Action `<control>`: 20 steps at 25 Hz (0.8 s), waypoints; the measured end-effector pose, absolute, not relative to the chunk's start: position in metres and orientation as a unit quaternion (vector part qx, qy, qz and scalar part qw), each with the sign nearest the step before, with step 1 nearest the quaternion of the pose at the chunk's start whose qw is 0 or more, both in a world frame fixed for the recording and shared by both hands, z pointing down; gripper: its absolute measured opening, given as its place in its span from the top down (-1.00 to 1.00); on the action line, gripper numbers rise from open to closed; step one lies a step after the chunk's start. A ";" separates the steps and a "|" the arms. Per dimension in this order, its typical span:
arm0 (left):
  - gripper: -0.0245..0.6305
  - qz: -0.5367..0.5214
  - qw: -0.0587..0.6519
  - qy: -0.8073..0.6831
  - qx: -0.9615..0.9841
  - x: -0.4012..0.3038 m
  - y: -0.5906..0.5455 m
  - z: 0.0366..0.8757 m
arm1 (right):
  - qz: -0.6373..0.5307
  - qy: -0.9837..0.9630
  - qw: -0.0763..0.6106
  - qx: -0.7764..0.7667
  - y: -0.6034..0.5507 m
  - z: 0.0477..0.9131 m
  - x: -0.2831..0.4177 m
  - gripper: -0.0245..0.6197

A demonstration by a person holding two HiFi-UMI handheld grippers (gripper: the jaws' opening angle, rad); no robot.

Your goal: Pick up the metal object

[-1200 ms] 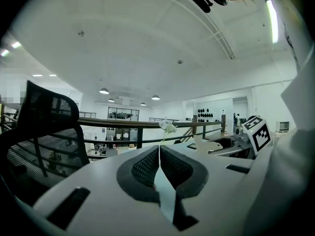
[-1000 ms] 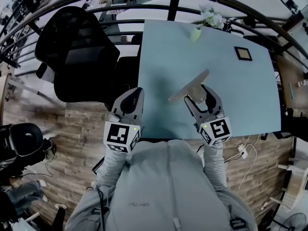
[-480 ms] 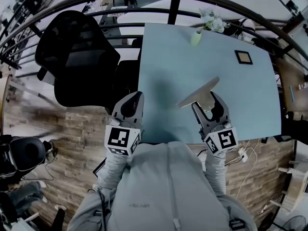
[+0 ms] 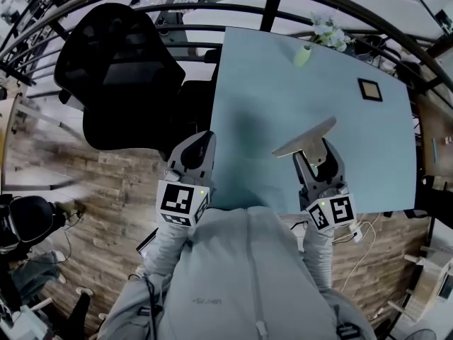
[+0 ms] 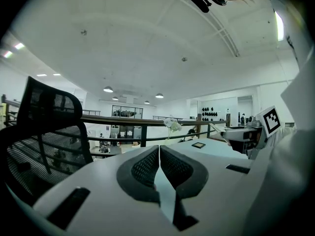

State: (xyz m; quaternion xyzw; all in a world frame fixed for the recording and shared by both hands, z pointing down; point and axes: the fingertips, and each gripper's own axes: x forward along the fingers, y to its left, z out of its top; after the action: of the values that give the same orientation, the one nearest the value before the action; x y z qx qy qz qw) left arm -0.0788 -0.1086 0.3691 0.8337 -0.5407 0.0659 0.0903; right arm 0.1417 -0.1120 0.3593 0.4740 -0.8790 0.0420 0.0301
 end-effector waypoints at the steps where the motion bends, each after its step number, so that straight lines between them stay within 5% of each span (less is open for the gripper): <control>1: 0.84 0.066 0.091 -0.541 0.833 -0.080 -0.109 0.370 | 0.043 -0.880 0.030 0.472 -0.113 0.360 0.139 -0.01; 20: 0.84 0.070 0.097 -0.552 0.825 -0.090 -0.107 0.373 | 0.048 -0.886 0.027 0.461 -0.116 0.364 0.130 -0.01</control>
State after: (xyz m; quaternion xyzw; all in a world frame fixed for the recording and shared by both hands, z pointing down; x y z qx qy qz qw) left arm -0.0897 -0.1068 0.3732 0.8252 -0.5520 0.0699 0.0974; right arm 0.1297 -0.1164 0.3640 0.4608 -0.8858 0.0476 0.0272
